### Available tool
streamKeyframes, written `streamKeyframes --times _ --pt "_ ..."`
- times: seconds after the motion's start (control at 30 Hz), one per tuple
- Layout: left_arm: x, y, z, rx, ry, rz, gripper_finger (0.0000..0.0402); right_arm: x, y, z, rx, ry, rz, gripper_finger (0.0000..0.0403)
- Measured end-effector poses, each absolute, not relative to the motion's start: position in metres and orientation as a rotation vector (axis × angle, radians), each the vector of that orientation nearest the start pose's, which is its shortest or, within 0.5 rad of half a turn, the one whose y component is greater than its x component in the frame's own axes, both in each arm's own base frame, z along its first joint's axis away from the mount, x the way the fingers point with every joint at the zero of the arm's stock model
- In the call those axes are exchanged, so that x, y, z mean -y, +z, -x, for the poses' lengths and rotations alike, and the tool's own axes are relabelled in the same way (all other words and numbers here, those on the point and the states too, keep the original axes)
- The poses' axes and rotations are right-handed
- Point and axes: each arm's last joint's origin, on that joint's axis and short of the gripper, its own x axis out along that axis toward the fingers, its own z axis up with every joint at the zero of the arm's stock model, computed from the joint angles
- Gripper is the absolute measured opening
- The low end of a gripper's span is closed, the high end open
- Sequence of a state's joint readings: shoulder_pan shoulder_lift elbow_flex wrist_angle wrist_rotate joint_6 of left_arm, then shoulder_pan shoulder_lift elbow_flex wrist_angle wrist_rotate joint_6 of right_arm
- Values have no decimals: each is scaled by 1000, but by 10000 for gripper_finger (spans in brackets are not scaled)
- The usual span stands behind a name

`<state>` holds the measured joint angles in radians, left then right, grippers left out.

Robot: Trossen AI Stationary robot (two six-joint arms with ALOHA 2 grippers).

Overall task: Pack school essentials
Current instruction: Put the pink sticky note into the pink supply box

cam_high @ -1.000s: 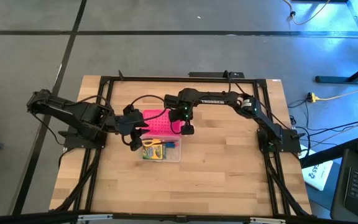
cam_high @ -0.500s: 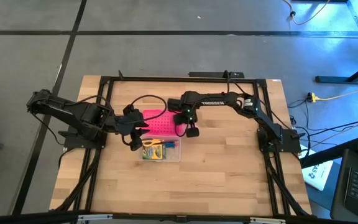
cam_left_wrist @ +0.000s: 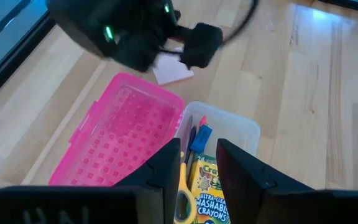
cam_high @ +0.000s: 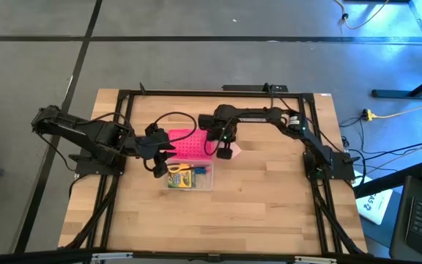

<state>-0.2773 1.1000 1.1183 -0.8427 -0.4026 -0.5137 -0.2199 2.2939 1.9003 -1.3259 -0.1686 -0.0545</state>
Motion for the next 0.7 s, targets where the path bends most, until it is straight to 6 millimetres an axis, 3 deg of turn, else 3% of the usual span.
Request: streamKeyframes --times 0.1,0.3,0.7 --pt "46 334 -203 -721 311 212 98 90 185 -420 -1627 -178 -363 391" --pt "46 334 -203 -721 311 212 98 87 193 -419 -1585 -341 -439 391" --pt "46 334 -203 -722 311 211 98 75 148 -411 -1586 -455 -554 391"
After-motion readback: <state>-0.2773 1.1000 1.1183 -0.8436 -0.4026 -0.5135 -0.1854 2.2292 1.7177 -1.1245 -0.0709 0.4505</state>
